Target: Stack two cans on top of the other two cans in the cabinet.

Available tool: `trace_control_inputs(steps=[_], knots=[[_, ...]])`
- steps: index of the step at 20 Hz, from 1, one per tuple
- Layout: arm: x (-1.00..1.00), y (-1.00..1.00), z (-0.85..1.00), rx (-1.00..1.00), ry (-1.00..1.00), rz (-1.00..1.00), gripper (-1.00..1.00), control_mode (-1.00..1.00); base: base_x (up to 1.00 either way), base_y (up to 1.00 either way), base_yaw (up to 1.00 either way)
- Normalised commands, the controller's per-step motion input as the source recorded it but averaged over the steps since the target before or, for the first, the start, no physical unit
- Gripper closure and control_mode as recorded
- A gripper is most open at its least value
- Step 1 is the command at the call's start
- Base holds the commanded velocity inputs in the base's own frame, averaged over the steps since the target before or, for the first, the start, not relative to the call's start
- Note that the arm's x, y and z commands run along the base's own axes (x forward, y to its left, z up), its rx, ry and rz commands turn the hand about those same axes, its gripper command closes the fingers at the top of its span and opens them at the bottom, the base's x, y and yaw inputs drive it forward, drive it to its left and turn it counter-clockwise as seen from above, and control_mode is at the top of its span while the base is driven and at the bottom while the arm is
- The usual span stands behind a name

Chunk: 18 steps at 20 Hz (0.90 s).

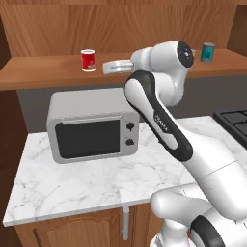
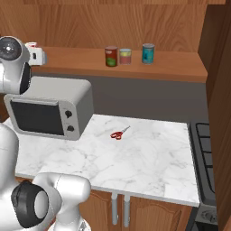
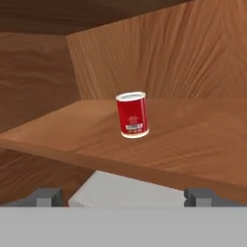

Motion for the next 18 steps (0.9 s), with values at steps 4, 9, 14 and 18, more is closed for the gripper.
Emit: trace_control_inputs(steps=[4, 9, 14, 18], knots=[[0.33, 0.31, 0.09, -0.17, 0.0, 0.05, -1.0, -1.0, 0.0, 0.0, 0.0], [0.3, 0.19, 0.0, -0.18, 0.0, 0.0, -1.0, -1.0, 0.0, 0.0, 0.0], [0.27, 0.09, -0.02, -0.11, 0.0, 0.0, -1.0, -1.0, 0.0, 0.0, 0.0], [0.28, 0.01, -0.06, 0.0, 0.0, 0.0, -1.0, -1.0, 0.0, 0.0, 0.0]])
